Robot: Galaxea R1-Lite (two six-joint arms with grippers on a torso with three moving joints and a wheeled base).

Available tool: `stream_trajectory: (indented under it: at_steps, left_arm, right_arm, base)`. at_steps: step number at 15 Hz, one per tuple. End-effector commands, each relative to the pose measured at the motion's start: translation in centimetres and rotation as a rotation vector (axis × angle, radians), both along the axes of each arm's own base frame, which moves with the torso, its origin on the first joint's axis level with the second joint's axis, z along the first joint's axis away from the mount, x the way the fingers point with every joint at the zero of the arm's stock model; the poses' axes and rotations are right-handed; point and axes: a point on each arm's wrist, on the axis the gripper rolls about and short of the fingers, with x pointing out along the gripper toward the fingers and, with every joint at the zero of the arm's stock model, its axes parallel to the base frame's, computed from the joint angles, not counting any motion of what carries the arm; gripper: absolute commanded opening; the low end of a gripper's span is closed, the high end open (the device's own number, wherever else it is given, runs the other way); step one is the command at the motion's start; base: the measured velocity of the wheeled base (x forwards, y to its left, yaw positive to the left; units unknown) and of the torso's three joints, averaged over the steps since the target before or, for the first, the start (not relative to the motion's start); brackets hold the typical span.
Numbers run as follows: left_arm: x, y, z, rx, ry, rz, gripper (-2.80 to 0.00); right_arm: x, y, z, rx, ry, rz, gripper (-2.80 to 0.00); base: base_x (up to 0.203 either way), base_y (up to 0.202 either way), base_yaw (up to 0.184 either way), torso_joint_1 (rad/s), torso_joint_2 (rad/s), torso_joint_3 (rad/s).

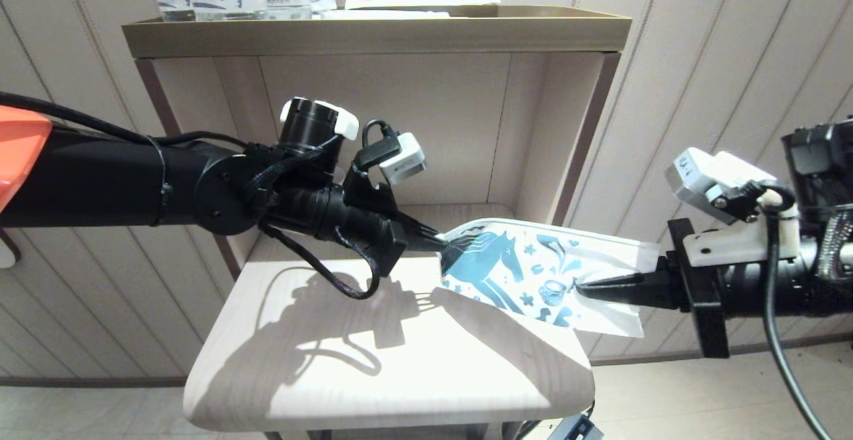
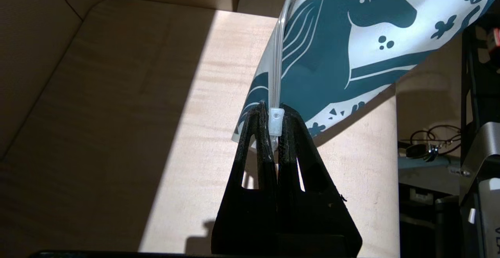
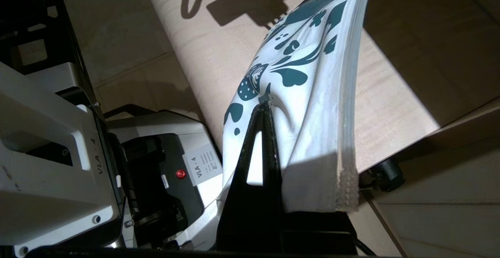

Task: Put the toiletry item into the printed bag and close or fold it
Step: Close the strorage bag and place it on the desk

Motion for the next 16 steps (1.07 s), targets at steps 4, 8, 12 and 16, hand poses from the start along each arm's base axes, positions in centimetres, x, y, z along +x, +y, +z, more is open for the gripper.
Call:
stream_trajectory:
  at_steps: [4, 8, 12, 16]
  left_arm:
    - [0.2, 0.4, 0.4, -0.007, -0.009, 0.009, -2.8]
    - [0.9, 0.6, 0.4, -0.009, -0.012, 0.031, -2.8]
    - [2.6, 1.4, 0.0, 0.011, -0.035, 0.111, -2.8]
    - [3.4, 1.8, 0.0, 0.019, -0.054, 0.158, -2.8]
  right_arm:
    - [1.3, 0.7, -0.3, -0.004, 0.018, 0.014, -2.8]
    - [2.0, 0.9, -0.6, -0.01, 0.034, 0.011, -2.8]
    - [4.6, 1.7, -1.9, -0.016, 0.052, 0.008, -2.8]
    - [7.3, 3.1, -3.0, -0.018, 0.079, 0.021, -2.8]
  base:
    - [0.0, 0.0, 0.0, 0.0, 0.0, 0.0]
    - [0.0, 0.0, 0.0, 0.0, 0.0, 0.0]
    - [0.0, 0.0, 0.0, 0.0, 0.0, 0.0]
    - [0.0, 0.0, 0.0, 0.0, 0.0, 0.0]
